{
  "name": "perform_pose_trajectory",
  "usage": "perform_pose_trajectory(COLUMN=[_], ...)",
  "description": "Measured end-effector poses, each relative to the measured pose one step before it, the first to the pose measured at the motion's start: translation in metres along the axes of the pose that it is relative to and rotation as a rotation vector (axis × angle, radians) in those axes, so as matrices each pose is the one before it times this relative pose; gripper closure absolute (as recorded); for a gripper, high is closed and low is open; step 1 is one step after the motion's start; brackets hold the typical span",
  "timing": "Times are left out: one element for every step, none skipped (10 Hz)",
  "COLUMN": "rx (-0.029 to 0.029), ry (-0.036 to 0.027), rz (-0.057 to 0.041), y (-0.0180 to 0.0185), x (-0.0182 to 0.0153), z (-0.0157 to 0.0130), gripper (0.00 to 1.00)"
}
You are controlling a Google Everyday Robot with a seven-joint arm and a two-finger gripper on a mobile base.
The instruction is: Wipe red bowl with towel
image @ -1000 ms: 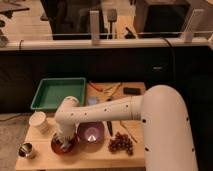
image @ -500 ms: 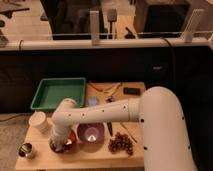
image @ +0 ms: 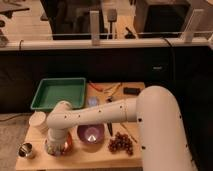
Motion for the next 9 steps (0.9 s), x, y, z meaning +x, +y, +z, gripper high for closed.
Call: perform_pose_trajectory(rx=[-0.01717, -0.01708, -0.02793, -0.01145, -0.00310, -0.00695, -0.00657, -0.00494, -0.00050], ry=[-0.00366, 0.00316, 0.01552, 0.02078, 0.01739, 0.02286, 0.02142, 0.01243, -0.00141], rz=[0.01296, 0.01122, 0.01673, 0.00449, 0.00026, -0.00208, 0.00341, 0.00386, -0.00196], y=[0.00556, 0.00426, 0.00800, 0.00476, 0.00050, -0.00184, 0.00033, 0.00011, -0.00079], x=[-0.00368, -0.00151, -0.00003, 0.00225, 0.00388, 0.00596, 0.00561, 0.00236, -0.00055], z=[-0.00219, -0.00297, -0.00592, -0.00367, -0.00210, -0.00217, -0.00275, -0.00185, 0.00059], gripper=[1.00, 1.00, 1.00, 1.00, 1.00, 1.00, 1.00, 1.00, 1.00])
